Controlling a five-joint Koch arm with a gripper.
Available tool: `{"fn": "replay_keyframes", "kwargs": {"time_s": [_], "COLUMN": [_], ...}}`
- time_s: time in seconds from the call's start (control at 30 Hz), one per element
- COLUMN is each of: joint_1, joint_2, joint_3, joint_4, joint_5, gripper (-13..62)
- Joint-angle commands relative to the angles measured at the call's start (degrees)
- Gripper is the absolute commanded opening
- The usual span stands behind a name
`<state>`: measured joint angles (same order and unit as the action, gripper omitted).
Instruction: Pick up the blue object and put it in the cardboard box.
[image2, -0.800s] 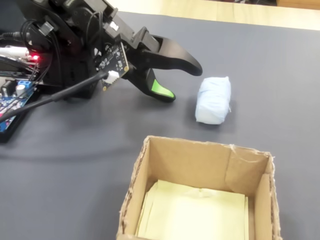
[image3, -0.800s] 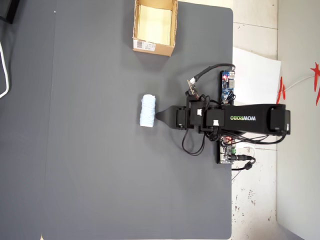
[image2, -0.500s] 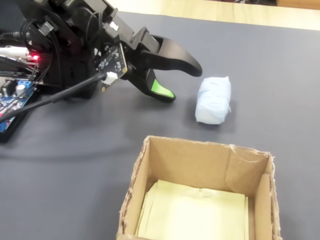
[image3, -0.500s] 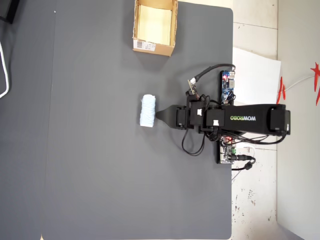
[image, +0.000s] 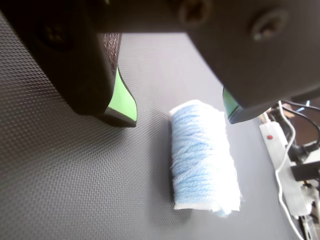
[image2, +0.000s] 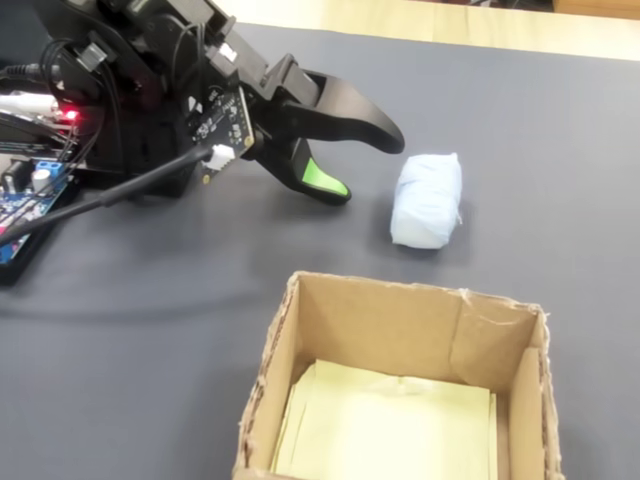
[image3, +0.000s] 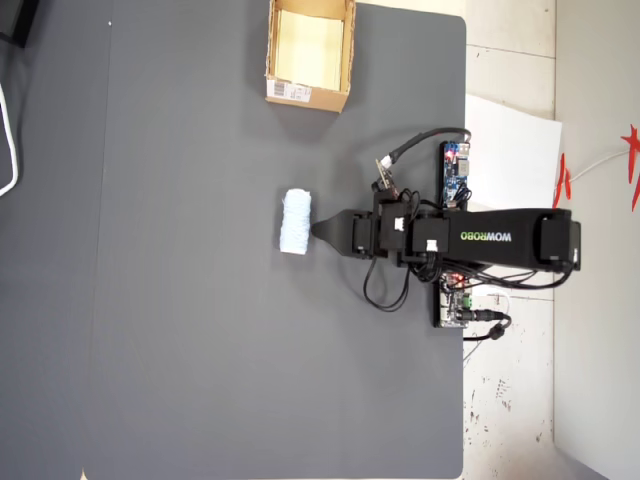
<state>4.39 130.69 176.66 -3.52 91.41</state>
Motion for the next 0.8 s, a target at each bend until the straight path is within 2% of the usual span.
{"fn": "replay_keyframes", "kwargs": {"time_s": [0.0,0.27,0.77], "joint_1": [0.0,0.1,0.1], "joint_2": [4.9,4.4,-1.5], "joint_3": [1.7,-1.3,-20.4], "joint_4": [6.7,11.2,33.5], "joint_5": [0.5,0.4,-1.0], "gripper": [33.7,33.7,33.7]}}
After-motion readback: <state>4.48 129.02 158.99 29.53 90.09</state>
